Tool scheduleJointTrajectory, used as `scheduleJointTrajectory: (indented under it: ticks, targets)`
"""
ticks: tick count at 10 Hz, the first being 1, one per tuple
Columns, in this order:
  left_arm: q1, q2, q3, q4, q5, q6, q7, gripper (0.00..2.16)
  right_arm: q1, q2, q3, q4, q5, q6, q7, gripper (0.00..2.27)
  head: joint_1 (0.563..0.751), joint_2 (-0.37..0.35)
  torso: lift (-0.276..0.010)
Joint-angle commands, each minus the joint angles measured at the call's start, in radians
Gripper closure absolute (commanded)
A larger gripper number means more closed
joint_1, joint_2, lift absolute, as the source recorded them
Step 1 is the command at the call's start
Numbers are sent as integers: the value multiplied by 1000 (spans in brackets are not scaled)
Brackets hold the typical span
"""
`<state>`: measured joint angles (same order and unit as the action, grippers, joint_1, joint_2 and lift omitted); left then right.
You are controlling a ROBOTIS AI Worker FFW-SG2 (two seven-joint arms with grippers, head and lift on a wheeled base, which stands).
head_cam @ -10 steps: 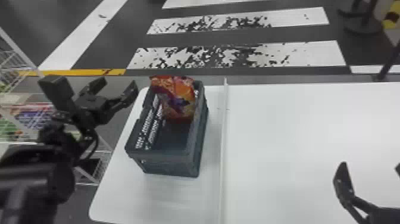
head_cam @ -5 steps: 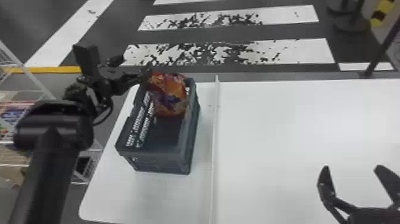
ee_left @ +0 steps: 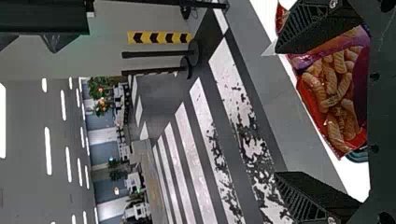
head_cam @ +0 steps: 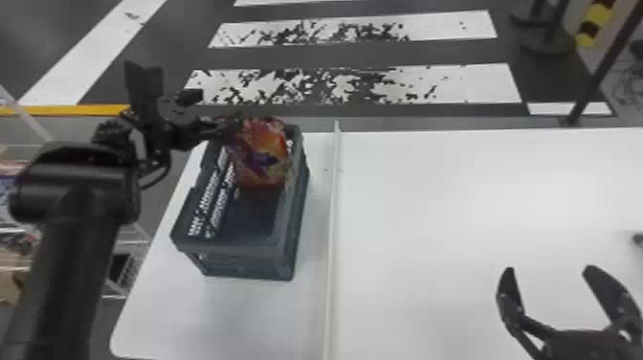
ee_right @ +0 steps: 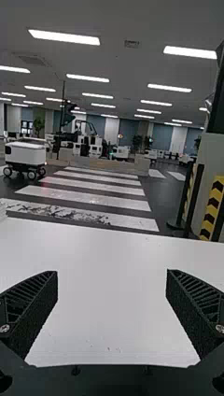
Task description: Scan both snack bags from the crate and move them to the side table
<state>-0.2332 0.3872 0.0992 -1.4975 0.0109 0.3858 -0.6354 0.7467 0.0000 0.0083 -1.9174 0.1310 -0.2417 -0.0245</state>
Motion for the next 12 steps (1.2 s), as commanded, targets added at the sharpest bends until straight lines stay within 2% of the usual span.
scheduleJointTrajectory:
  ticks: [1,2,3,5,6,7,9,11,12]
  targets:
    - [-11,10,7,-4,-52,-3,-53,56,-3,1,1,0,-4,5,0,63,695,134,-75]
    - [-17,24,16,-1,-92,0,-101,56,-3,0,-1,0,-7,8,0,63,695,134,-75]
    - [-37,25,8,8,-146,0,-148,56,-3,-6,-1,0,-8,8,-2,63,695,139,-75]
    - [-87,24,-24,80,-216,-15,-211,53,-1,-17,-5,-2,-21,8,-2,63,695,141,-75]
    - [-112,21,-61,120,-255,-37,-216,53,2,-21,-7,-3,-22,8,0,63,695,136,-75]
    - [-133,16,-99,154,-267,-43,-224,53,2,-25,-13,-3,-30,11,-2,63,695,127,-75]
    - [-175,-1,-153,232,-333,-64,-236,56,2,-28,-19,-3,-34,11,0,63,695,102,-75]
    - [-182,-11,-161,266,-347,-67,-257,363,-1,-29,-22,0,-47,14,0,63,695,80,-75]
    - [-182,-11,-161,273,-347,-67,-260,886,-3,-29,-24,0,-47,14,-2,63,695,76,-75]
